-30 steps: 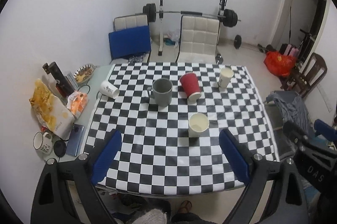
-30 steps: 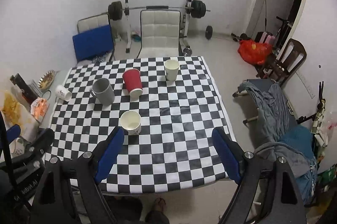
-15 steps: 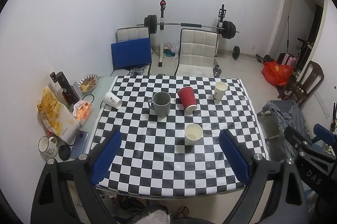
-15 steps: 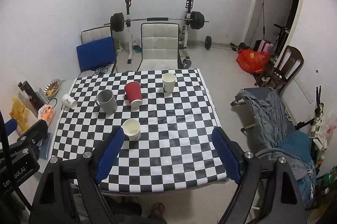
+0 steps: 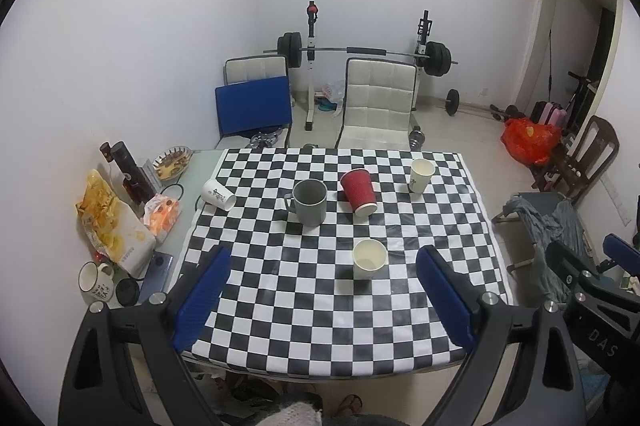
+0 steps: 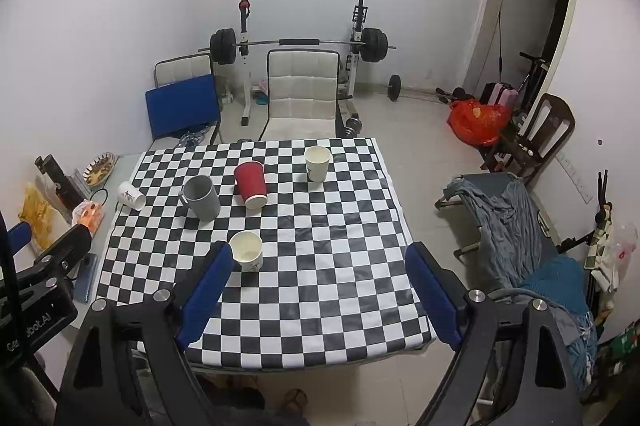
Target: Flip cup upright
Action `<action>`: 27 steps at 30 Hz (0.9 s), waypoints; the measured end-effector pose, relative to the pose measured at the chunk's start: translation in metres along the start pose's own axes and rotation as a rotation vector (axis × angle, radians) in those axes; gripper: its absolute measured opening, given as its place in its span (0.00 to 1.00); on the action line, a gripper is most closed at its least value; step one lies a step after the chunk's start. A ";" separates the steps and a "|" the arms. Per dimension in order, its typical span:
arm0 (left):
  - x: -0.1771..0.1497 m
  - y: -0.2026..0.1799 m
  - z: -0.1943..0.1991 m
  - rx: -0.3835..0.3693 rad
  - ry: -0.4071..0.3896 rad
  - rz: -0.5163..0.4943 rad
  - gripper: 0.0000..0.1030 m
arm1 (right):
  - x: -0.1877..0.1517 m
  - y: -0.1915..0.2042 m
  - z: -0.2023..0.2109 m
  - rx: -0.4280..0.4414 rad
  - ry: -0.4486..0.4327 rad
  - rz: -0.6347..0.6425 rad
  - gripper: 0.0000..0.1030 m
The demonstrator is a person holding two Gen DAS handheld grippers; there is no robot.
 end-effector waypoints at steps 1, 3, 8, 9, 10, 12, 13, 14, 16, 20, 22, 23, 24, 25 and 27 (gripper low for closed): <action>0.000 0.000 0.000 -0.001 0.000 0.001 0.92 | 0.000 0.000 0.000 0.003 0.003 0.003 0.87; 0.000 0.001 0.000 0.001 -0.001 0.000 0.92 | 0.000 0.001 -0.002 0.009 0.007 0.002 0.87; 0.000 0.001 0.000 -0.002 0.003 0.000 0.92 | 0.001 0.002 -0.001 0.016 0.007 0.008 0.88; 0.000 0.000 0.000 -0.001 0.001 0.000 0.92 | 0.000 0.002 -0.001 0.018 0.007 0.009 0.88; 0.001 0.000 0.000 0.000 0.001 0.000 0.92 | 0.000 0.002 0.000 0.018 0.006 0.011 0.88; 0.001 -0.001 0.000 0.002 0.002 0.001 0.92 | 0.000 0.004 -0.001 0.021 0.006 0.012 0.88; 0.000 0.000 0.000 0.001 0.001 0.000 0.92 | 0.000 0.004 -0.001 0.020 0.006 0.012 0.88; 0.000 0.000 0.001 0.002 0.002 -0.001 0.92 | 0.000 0.004 -0.001 0.021 0.006 0.013 0.88; 0.000 0.000 0.000 0.002 0.002 0.001 0.92 | -0.001 0.005 -0.001 0.026 0.009 0.015 0.88; 0.000 0.000 0.000 0.001 0.002 0.001 0.92 | -0.001 0.006 0.000 0.031 0.010 0.016 0.88; 0.000 0.001 0.000 0.000 0.002 0.000 0.92 | -0.001 0.006 -0.001 0.030 0.007 0.018 0.88; 0.000 0.001 0.001 0.001 0.002 0.000 0.92 | -0.001 0.006 -0.001 0.032 0.008 0.017 0.88; 0.000 0.001 0.001 0.002 0.001 0.000 0.92 | -0.001 0.007 -0.001 0.034 0.007 0.020 0.88; 0.001 0.001 0.001 0.002 0.002 0.000 0.92 | 0.000 0.008 0.000 0.035 0.006 0.024 0.88; 0.001 0.001 0.001 0.001 0.000 0.002 0.92 | 0.000 0.008 0.000 0.039 0.006 0.021 0.88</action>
Point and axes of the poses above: each gripper's, at about its wrist camera, not at the fingertips, and z roughly against the way its jaws point, y to its left, x to its top, the point moved 1 cm from there along -z, roughly the way its jaws point, and after that the axes turned 1 degree about y, right-handed, at the moved point
